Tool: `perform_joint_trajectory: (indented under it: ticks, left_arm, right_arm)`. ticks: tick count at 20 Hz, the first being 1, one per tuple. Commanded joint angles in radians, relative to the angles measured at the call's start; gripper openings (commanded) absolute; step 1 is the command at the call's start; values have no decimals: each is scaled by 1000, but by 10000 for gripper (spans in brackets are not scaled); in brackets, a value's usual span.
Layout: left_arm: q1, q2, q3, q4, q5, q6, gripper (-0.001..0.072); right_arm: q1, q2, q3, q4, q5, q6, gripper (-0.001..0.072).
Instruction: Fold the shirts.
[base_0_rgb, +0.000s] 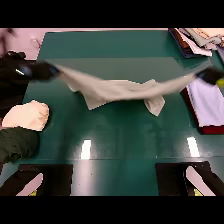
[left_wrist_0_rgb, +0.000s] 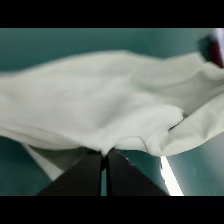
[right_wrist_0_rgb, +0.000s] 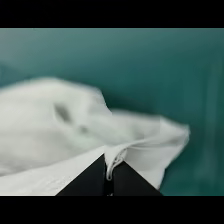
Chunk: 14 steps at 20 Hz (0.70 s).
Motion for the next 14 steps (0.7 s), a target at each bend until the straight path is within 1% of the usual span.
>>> perform_joint_trajectory:
  ticks: [1,4,5,7,9,11,13,14]
  left_arm:
    - [1,92,381,63,-11,-34,23]
    - [1,93,699,172,-10,-97,22]
    - [1,93,777,211,8,-108,22]
    - [1,94,865,263,62,-113,21]
    - [1,94,882,298,69,-114,21]
    - [1,91,841,331,18,-133,21]
    - [1,80,706,346,3,-156,22]
    - [1,63,641,345,-21,-158,23]
  right_arm:
    - [6,111,334,-2,38,-1,16]
    - [-66,137,568,-2,100,0,16]
    - [-100,136,640,-2,134,6,16]
    - [-175,107,772,-1,200,43,15]
    - [-243,49,929,1,292,77,15]
    - [-272,-9,1032,2,351,100,14]
    - [-271,-55,1040,4,354,122,14]
    - [-270,-74,1000,14,354,126,14]
